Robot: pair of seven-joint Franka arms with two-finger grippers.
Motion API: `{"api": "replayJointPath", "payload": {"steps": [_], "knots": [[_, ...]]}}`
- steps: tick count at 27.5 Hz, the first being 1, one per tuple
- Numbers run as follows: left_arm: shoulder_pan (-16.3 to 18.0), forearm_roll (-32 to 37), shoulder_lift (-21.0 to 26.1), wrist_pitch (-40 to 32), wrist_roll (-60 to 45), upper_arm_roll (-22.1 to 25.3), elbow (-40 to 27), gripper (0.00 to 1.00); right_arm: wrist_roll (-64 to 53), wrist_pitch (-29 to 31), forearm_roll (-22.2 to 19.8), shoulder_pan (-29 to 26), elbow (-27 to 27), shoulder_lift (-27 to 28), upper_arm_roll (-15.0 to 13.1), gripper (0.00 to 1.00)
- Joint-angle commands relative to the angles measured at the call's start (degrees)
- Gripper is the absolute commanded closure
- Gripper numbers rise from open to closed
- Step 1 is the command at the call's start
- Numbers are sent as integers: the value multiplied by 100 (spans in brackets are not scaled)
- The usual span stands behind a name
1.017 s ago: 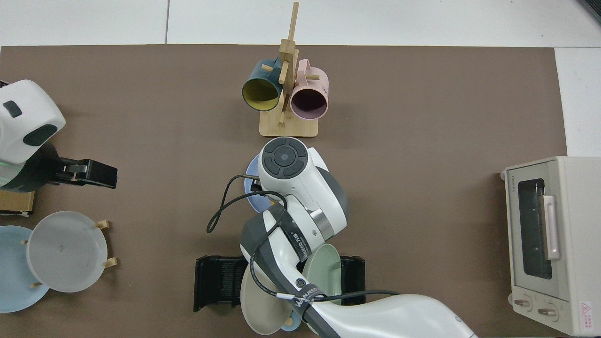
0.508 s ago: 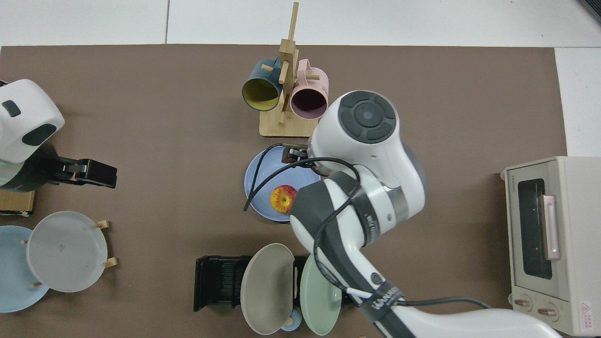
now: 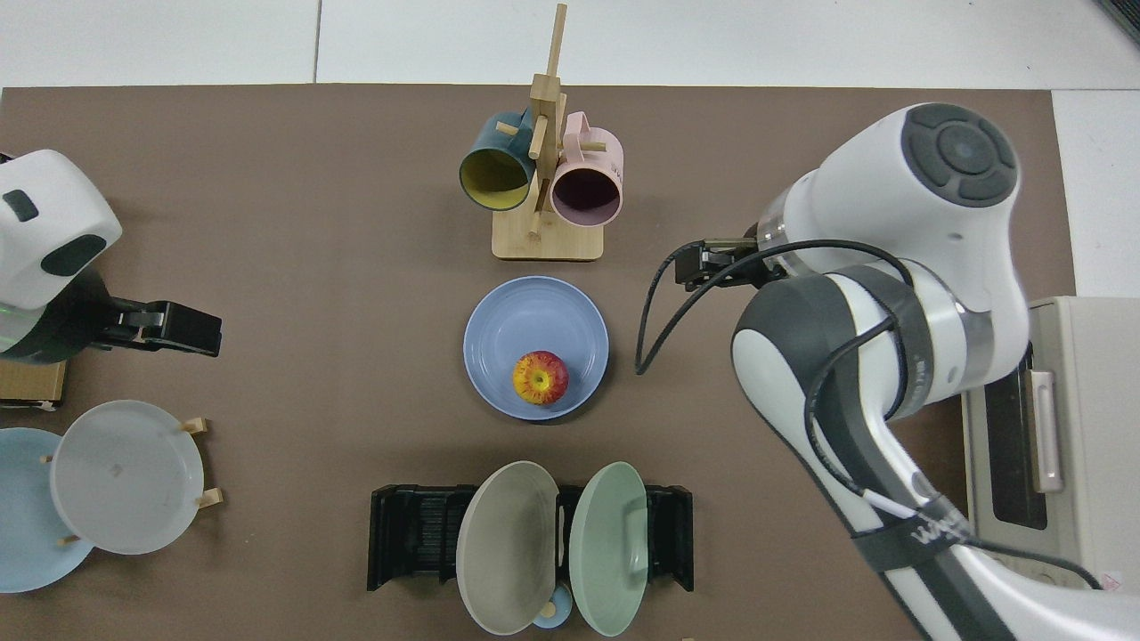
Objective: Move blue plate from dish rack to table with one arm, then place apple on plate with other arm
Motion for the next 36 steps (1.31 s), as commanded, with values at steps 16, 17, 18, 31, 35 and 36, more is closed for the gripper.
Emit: {"api": "replayJointPath", "payload": {"steps": [16,17,18,31,35,36], "knots": [[46,-62,-16,-114,11,-9,79,0,-2427,-613,-574,-1627,-413,-1016,29,0],[46,-62,-8,-114,11,-9,79,0,-2418,-622,-574,-1653,-396,-1051,29,0],[46,-62,-8,-114,20,-9,79,0,-2410,-639,-583,-1662,-387,-1086,20,0],[46,-62,-8,-114,11,-9,79,0,-2374,-1184,-688,-1812,70,-1210,125,0],[46,-62,-8,-114,20,-9,79,0,-2348,-1193,-697,-1873,62,-1219,178,0],[46,-62,-8,-114,20,-9,79,0,-2322,-1210,-697,-1899,62,-1227,204,0]]}}
